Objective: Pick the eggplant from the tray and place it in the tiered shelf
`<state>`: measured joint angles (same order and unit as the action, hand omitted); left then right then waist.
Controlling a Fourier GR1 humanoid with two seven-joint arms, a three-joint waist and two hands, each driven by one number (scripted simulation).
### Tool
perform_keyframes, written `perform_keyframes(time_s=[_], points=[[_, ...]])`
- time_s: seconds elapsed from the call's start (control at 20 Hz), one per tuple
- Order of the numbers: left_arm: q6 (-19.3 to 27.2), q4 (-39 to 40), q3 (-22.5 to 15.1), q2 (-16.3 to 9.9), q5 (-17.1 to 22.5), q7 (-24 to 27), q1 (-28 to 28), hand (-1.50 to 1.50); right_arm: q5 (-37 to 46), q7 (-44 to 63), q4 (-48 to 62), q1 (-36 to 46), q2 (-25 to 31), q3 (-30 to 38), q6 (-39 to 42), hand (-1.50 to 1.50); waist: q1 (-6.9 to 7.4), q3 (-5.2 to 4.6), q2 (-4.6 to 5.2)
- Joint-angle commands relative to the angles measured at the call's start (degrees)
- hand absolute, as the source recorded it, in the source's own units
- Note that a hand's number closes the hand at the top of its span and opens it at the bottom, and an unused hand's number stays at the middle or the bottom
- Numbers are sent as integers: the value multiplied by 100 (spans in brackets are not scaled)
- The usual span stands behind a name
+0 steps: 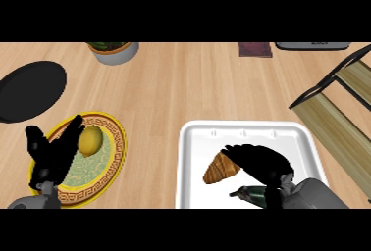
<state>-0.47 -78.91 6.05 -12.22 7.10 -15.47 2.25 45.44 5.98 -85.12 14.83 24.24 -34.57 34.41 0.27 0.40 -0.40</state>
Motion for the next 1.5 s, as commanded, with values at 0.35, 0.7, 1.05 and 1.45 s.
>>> perform_keyframes(time_s=[0.35, 0.7, 1.05, 1.45], points=[[-196, 84, -116, 157, 55, -226, 55, 0, 733, -1053, 509, 6, 206, -806, 221, 150, 62, -42, 54], [72, 85, -115, 213, -103, -510, 340, 0, 567, -1552, 557, -300, 127, -628, -116, 150, -28, -36, 53], [73, -25, 229, 128, 29, -144, -322, 0, -218, 1166, 781, -668, -827, 2372, -1534, 150, -719, -38, 24], [-44, -165, 245, 73, 69, -179, -304, 0, 513, 3872, 68, 89, -2177, 3648, -4205, 150, -352, -65, -30]])
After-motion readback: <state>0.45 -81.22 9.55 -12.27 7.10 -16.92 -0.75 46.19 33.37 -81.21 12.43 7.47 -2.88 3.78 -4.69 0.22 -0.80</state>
